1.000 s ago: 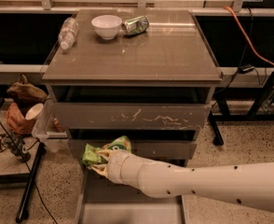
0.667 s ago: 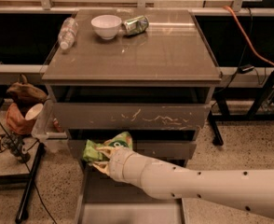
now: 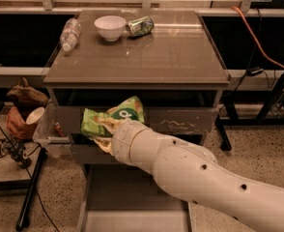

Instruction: Pick green rice chip bag from bottom drawer and place on counter

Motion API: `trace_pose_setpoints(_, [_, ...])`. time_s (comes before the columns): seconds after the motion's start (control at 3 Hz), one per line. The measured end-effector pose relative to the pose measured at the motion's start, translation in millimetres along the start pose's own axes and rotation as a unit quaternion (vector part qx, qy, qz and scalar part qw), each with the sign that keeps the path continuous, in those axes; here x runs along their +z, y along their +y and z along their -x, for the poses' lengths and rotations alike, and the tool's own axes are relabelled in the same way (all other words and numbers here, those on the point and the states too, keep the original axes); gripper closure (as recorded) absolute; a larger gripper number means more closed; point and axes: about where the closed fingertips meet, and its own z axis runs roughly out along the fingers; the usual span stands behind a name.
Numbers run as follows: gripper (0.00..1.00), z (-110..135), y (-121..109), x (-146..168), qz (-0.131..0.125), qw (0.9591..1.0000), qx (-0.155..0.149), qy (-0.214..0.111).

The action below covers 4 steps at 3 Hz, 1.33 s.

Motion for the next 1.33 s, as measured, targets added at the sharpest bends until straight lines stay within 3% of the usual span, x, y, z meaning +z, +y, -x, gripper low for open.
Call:
trace_pose_setpoints(0.33, [1.0, 0.0, 0.5, 0.3, 0.0, 1.0, 0.0, 0.0])
trace_pose_setpoints(0.67, [1.0, 7.2, -16.1, -2.5, -0.017, 0.9997, -0.017, -0.002])
trace_pose_setpoints(1.0, [1.0, 27.7, -68.5, -15.6, -0.052, 0.9959, -0.074, 0.006])
trace_pose_setpoints(1.33, [1.0, 56.8, -140.7, -31.5, -0.098, 0.9852, -0.14, 0.018])
